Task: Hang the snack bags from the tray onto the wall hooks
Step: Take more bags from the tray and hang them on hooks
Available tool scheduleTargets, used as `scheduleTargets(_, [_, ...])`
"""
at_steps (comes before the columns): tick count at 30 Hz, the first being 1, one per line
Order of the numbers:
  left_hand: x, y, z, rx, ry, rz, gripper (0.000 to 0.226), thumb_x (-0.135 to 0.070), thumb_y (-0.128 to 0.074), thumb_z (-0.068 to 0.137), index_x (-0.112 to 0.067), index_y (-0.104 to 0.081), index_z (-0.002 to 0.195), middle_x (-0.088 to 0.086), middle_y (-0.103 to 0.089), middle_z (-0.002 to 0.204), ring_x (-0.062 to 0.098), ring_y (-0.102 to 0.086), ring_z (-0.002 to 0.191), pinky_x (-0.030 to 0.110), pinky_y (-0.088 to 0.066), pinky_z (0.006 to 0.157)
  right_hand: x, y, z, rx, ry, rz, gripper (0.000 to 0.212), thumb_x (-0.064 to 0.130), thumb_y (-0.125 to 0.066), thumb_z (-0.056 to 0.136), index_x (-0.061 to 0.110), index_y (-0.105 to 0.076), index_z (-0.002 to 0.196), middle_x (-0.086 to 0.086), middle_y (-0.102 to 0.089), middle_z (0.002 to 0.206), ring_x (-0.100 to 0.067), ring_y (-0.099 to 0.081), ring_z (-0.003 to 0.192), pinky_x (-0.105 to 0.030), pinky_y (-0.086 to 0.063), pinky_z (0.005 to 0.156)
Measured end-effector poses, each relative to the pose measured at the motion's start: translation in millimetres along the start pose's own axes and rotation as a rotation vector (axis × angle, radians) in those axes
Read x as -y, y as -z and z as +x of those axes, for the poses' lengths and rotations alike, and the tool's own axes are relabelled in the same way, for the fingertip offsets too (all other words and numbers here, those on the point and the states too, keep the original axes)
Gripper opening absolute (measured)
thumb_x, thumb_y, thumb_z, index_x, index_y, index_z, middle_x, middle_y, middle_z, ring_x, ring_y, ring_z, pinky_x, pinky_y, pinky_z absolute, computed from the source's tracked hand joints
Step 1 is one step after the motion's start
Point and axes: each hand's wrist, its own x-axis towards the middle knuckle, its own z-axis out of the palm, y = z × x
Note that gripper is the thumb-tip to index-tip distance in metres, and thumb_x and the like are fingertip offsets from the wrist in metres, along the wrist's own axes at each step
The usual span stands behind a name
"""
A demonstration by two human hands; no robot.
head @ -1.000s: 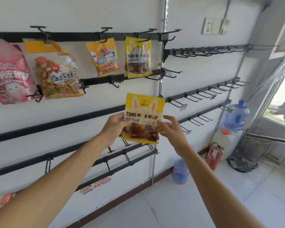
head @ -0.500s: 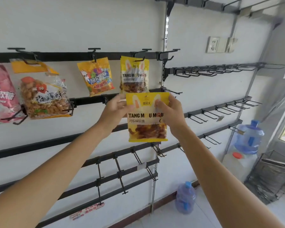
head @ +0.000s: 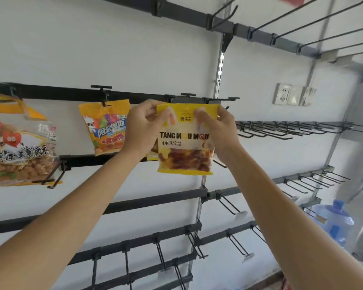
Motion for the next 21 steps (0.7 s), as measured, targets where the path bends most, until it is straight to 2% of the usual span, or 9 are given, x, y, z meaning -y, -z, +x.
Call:
scheduleTargets(1, [4.1,-3.8,1.1,-0.045,-0.076,0.082,0.013,-0.020,-0.065,0.092,-0.017,-0.067,0.105,-0.004,-0.074,0.096,0.010,-0.070,0.090,0.034,-0.056,0.086,-1.5,-3.4,7.9,-0.004,-0.002,0.018,0.012,0.015,-0.072,0.089,0.015,-0.061,0.084,-0.001,-0.064,0.068,-0.022,-0.063,0.067,-0.033,-0.055,0.058])
scheduleTargets(3, [14.5,-7.3,2.1,-0.101,-0.258,0.372,0.033,-0.022,-0.062,0.094,-0.014,-0.060,0.126,0.000,-0.063,0.125,0.013,-0.058,0.117,0.032,-0.046,0.103,-6.0,-10.8,21.0,-0.008,0.018,0.021,0.014,0.016,-0.071,0.089,0.017,-0.060,0.081,0.002,-0.062,0.065,-0.021,-0.061,0.065,-0.033,-0.053,0.059])
scheduleTargets(4, [19.8,-6.7,2.7,-0.098,-0.347,0.519,0.040,-0.021,-0.060,0.094,-0.014,-0.056,0.133,0.004,-0.054,0.138,0.018,-0.048,0.130,0.035,-0.038,0.111,-9.0,-14.0,26.8,-0.006,0.033,0.011,0.015,0.016,-0.071,0.088,0.018,-0.059,0.079,0.002,-0.061,0.065,-0.020,-0.060,0.065,-0.032,-0.052,0.059])
scheduleTargets(6, [27.6,-2.9,4.7,-0.032,-0.474,0.727,0.047,-0.020,-0.057,0.093,-0.014,-0.053,0.139,0.008,-0.041,0.151,0.026,-0.033,0.143,0.043,-0.025,0.118,-16.3,-18.3,35.8,0.005,0.059,0.007,0.016,0.018,-0.072,0.086,0.020,-0.059,0.077,0.002,-0.062,0.066,-0.021,-0.060,0.066,-0.039,-0.052,0.060])
scheduleTargets(8, [31.3,-1.0,3.9,0.084,-0.523,0.810,0.050,-0.021,-0.052,0.093,-0.013,-0.050,0.143,0.007,-0.039,0.154,0.027,-0.028,0.145,0.045,-0.018,0.120,-22.7,-20.8,40.6,0.027,0.074,0.039,0.015,0.021,-0.073,0.083,0.023,-0.060,0.075,0.001,-0.062,0.068,-0.022,-0.061,0.069,-0.049,-0.056,0.070])
scheduleTargets(9, [32.2,-0.9,2.6,0.132,-0.527,0.834,0.052,-0.024,-0.049,0.094,-0.011,-0.047,0.145,0.007,-0.038,0.155,0.027,-0.027,0.146,0.044,-0.016,0.121,-25.3,-21.2,42.8,0.041,0.073,0.068,0.016,0.020,-0.073,0.083,0.024,-0.060,0.074,0.003,-0.062,0.067,-0.022,-0.060,0.069,-0.049,-0.056,0.072])
scheduleTargets(12, [29.8,-0.9,3.7,0.178,-0.517,0.915,0.058,-0.031,-0.043,0.095,-0.009,-0.041,0.148,0.006,-0.036,0.156,0.024,-0.025,0.147,0.042,-0.013,0.122,-28.3,-20.6,48.7,0.070,0.054,0.154,0.022,0.010,-0.069,0.088,0.019,-0.055,0.073,0.005,-0.056,0.059,-0.019,-0.055,0.064,-0.037,-0.050,0.064])
scheduleTargets(15, [25.9,-4.0,5.2,0.171,-0.491,0.961,0.059,-0.033,-0.043,0.094,-0.009,-0.040,0.148,0.005,-0.037,0.155,0.023,-0.026,0.146,0.043,-0.015,0.121,-26.7,-17.9,55.8,0.112,0.048,0.171,0.026,0.008,-0.067,0.088,0.019,-0.052,0.070,0.004,-0.052,0.058,-0.018,-0.052,0.061,-0.028,-0.046,0.058])
scheduleTargets(21, [24.8,-8.8,5.0,0.154,-0.488,0.988,0.060,-0.030,-0.045,0.093,-0.009,-0.039,0.148,0.006,-0.037,0.155,0.025,-0.029,0.144,0.043,-0.021,0.119,-30.5,-10.7,61.4,0.224,0.021,0.215,0.022,0.012,-0.065,0.092,0.019,-0.054,0.075,0.003,-0.057,0.064,-0.022,-0.056,0.066,-0.030,-0.048,0.058])
